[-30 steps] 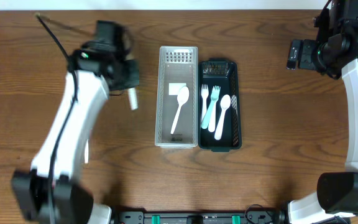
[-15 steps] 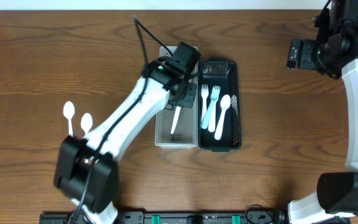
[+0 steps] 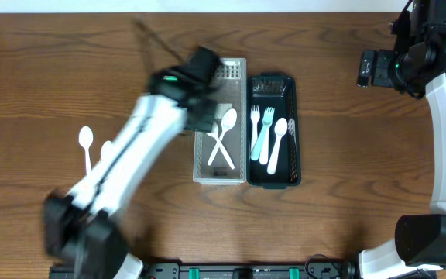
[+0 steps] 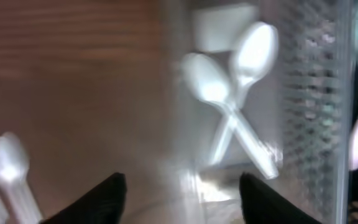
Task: Pack container
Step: 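Place the spoon in the grey basket crossing the first spoon, then grasp another white spoon on the left with the left gripper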
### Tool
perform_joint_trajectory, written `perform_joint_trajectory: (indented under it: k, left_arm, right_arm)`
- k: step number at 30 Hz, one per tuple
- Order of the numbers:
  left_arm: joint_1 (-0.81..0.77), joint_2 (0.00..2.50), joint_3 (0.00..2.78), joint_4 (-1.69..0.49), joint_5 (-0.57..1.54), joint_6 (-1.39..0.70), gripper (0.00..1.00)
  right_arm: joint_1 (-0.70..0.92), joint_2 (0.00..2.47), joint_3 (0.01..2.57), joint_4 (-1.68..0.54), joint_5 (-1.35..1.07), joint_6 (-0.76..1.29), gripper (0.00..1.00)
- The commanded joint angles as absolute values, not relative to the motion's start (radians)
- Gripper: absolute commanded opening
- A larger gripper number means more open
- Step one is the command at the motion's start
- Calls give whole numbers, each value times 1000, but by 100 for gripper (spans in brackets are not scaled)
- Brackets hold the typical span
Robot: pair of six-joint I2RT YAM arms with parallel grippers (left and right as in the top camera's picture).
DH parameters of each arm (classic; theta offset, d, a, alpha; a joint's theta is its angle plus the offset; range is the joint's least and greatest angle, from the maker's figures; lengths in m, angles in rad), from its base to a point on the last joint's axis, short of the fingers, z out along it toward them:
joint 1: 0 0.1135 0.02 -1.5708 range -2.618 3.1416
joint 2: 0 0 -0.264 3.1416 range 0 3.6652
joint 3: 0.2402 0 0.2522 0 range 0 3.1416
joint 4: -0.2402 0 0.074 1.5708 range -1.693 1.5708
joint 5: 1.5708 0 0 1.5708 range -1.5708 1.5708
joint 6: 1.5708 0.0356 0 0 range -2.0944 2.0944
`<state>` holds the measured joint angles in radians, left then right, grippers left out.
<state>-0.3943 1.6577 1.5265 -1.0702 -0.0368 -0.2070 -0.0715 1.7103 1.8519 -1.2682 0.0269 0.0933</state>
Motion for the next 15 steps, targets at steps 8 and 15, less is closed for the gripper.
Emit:
perform_joint_trajectory:
  k: [8,15]
  left_arm:
    - [15,1465,1488,-1166,-69,-240,77]
    - [109,1496,1259,-1054,-64,-206,77]
  right_arm:
    - [-87,1704,1851,-1273,37,70,99]
    - [-87,1704,1851,-1279,38,70,99]
